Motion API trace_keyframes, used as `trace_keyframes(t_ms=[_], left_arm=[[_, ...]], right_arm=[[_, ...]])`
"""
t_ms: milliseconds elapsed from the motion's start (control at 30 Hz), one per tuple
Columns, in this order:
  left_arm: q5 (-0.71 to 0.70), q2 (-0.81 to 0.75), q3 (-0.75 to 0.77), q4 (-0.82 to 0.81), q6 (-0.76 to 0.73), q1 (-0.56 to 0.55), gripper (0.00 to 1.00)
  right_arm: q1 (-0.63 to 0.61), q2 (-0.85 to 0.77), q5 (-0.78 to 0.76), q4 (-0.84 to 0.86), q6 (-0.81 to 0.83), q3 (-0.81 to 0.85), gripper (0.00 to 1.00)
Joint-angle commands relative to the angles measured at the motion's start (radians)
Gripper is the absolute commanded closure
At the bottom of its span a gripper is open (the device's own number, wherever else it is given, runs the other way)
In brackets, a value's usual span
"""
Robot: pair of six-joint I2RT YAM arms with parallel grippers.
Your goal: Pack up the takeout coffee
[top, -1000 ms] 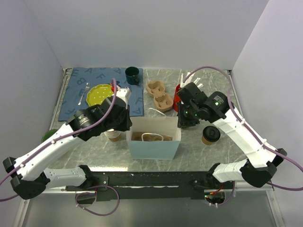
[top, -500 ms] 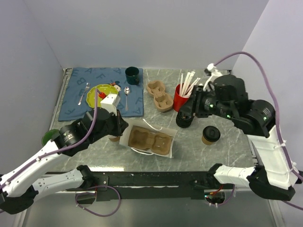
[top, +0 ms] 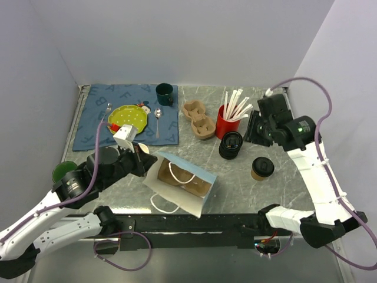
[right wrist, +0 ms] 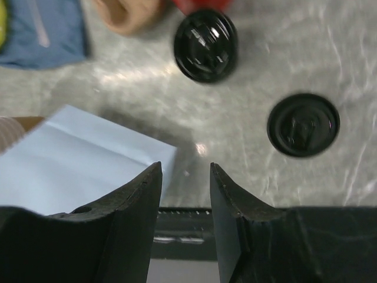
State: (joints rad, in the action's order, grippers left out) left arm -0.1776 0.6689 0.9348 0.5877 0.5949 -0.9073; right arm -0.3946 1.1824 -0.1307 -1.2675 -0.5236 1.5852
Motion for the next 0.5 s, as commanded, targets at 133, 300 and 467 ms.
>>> trace_keyframes(t_ms=[133, 300, 467], left_arm=[[0.003, -0.034, 0.001, 0.017, 0.029, -0.001, 0.99], [-0.020, 0.032, 0.080, 0.089, 0.052, 0.001, 0.99], [-0.071, 0.328, 0.399, 0.440, 0.161, -0.001, 0.97]], right_arm=[[0.076, -0.084, 0.015, -0.003, -0.069, -0.205, 0.56], [0.071, -0.057, 0.280, 0.086, 0.059, -0.124, 0.58], [0.050, 0.000, 0.327, -0.045, 0.120, 0.080, 0.55]])
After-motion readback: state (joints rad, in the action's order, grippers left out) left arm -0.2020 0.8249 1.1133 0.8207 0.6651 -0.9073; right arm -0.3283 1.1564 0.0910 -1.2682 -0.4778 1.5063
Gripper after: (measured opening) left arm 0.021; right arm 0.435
